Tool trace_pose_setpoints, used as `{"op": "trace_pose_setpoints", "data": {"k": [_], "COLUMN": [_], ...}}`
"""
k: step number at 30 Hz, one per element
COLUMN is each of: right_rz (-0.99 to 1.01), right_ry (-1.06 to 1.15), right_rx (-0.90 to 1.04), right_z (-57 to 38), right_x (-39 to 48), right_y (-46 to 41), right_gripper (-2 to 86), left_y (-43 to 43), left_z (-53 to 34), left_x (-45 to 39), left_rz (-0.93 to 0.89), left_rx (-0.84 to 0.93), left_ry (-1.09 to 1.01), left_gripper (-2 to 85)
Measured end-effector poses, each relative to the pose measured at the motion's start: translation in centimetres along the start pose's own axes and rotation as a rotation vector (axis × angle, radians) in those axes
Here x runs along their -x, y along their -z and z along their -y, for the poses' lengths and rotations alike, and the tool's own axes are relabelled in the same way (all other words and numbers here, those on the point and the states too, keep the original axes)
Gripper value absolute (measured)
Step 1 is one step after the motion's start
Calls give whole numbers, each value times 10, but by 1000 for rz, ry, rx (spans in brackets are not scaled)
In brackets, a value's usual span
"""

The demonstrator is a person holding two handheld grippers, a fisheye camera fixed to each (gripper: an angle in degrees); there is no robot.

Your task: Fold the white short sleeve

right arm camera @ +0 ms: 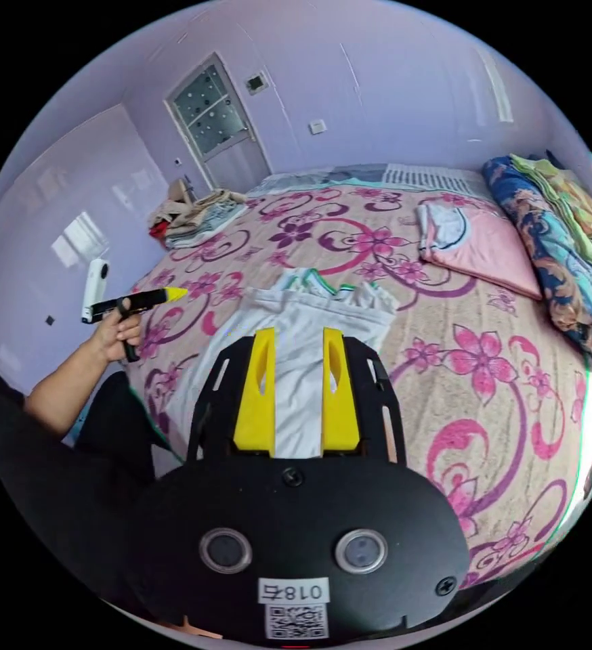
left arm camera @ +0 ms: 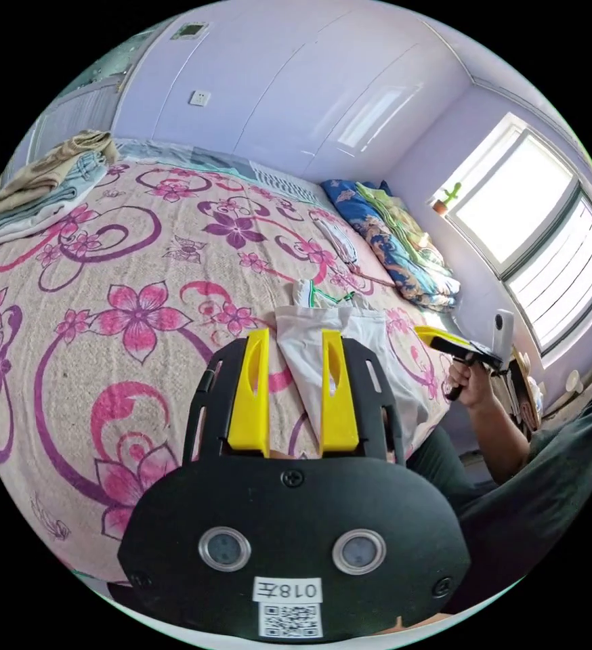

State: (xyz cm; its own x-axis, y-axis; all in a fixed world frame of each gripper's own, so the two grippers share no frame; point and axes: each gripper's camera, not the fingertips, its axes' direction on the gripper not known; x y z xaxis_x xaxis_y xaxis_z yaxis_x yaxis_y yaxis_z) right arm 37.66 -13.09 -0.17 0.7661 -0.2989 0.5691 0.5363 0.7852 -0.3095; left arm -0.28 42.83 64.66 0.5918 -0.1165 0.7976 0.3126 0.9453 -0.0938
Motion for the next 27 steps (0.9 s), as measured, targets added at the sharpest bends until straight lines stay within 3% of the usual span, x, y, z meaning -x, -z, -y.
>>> {"op": "trace_pose_setpoints", "data": {"k": [3, 8, 12, 15, 19, 27], "right_rz": [-130, -157, -131, -198, -199, 255], "right_ry": [-40, -81, -115, -79, -14, 197], "right_rx": [56, 81, 214, 158, 64, -437], "right_z": [-7, -22, -45, -76, -124, -248], "right_x": [-26, -58, -75, -60, -31, 24], "right_y": [-29, -57, -83, -64, -17, 171], "right_gripper": [121, 129, 68, 28, 15, 8], "left_y": [-30, -70, -99, -59, 54, 364], "left_z": [32, 60, 47, 13, -62, -221], "left_x": [-19, -12, -9, -15, -33, -99], "left_rz": [105, 155, 178, 147, 144, 87], "left_rx": [54, 168, 357, 247, 25, -512], "left_ry": [-105, -134, -156, -201, -254, -406], "left_gripper": [138, 171, 89, 23, 3, -4]}}
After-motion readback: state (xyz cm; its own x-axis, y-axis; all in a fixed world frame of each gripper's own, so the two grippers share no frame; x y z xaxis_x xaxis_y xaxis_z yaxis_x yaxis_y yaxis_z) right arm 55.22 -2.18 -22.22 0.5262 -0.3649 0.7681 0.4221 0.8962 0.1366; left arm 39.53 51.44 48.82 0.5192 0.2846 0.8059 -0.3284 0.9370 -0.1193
